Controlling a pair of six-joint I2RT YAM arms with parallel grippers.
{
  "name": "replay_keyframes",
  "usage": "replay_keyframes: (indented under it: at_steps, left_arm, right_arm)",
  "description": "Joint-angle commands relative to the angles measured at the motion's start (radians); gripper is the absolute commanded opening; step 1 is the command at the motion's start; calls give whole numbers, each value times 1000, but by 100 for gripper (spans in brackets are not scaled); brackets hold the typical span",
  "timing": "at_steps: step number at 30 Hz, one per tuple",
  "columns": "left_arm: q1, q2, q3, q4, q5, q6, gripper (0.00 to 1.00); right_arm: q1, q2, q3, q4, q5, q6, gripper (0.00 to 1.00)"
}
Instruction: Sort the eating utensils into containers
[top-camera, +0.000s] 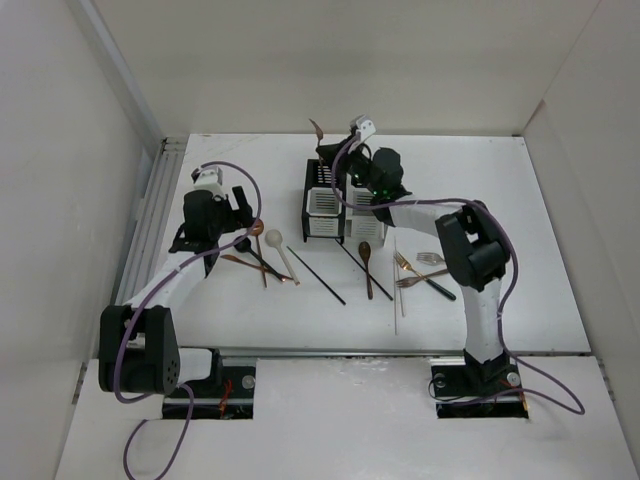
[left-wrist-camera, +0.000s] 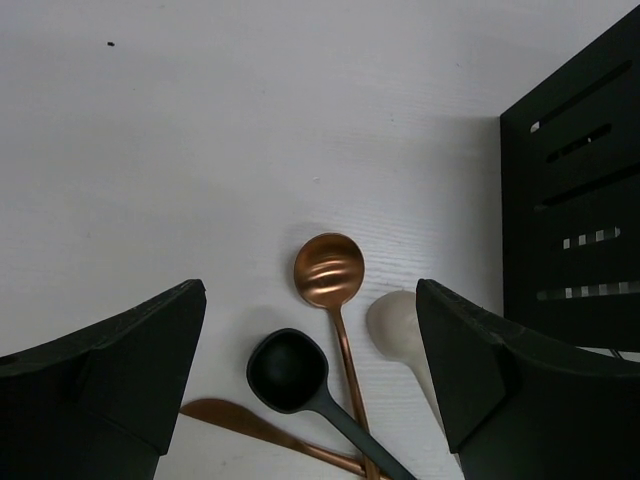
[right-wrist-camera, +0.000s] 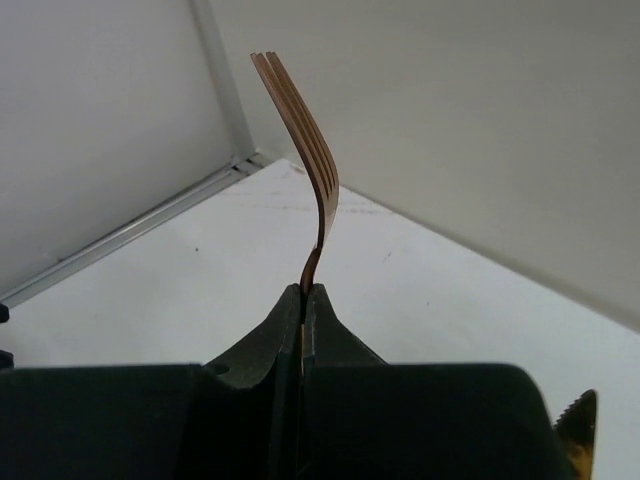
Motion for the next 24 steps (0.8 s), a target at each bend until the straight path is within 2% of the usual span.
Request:
replay_keyframes:
  at_steps: [1, 8, 9, 10, 13, 14, 15, 18, 19, 21, 23, 24]
  left_arm:
    - [-3, -49, -11, 6, -19, -16, 84]
    - [-3, -49, -30, 6, -19, -16, 83]
    - [-3, -49, -30, 6, -19, -16, 82]
    - [-3, -49, -30, 6, -19, -16, 82]
    - [-3, -49, -30, 6, -19, -16, 79]
    - [-3, -49, -30, 6, -19, -16, 77]
    - [-3, -49, -30, 6, -19, -16, 71]
    - [-3, -49, -30, -27, -19, -16, 58]
    - [-3, -40, -21, -40, -19, -16, 48]
    - [-3, -40, -7, -70, -32, -16, 36]
    - [-3, -40, 16, -118, -41, -27, 29]
    - [-3, -40, 27, -136, -41, -27, 29]
  right_arm:
    - [5, -18, 94, 172, -47, 50, 0]
    - [14, 3, -18, 150, -56, 41, 0]
    - [14, 3, -29, 140, -56, 41, 3]
    - [14, 3, -39, 121, -56, 32, 14]
    - [14, 3, -39, 72, -77, 22, 26]
    - [14, -7, -50, 72, -77, 10, 38]
    - [14, -20, -50, 72, -67, 10, 41]
    - [14, -52, -72, 72, -67, -11, 48]
    - [14, -63, -72, 72, -67, -20, 48]
    - [14, -101, -72, 46, -67, -33, 49]
    - [14, -133, -61, -6, -48, -59, 49]
    - [14, -174, -52, -30, -35, -82, 52]
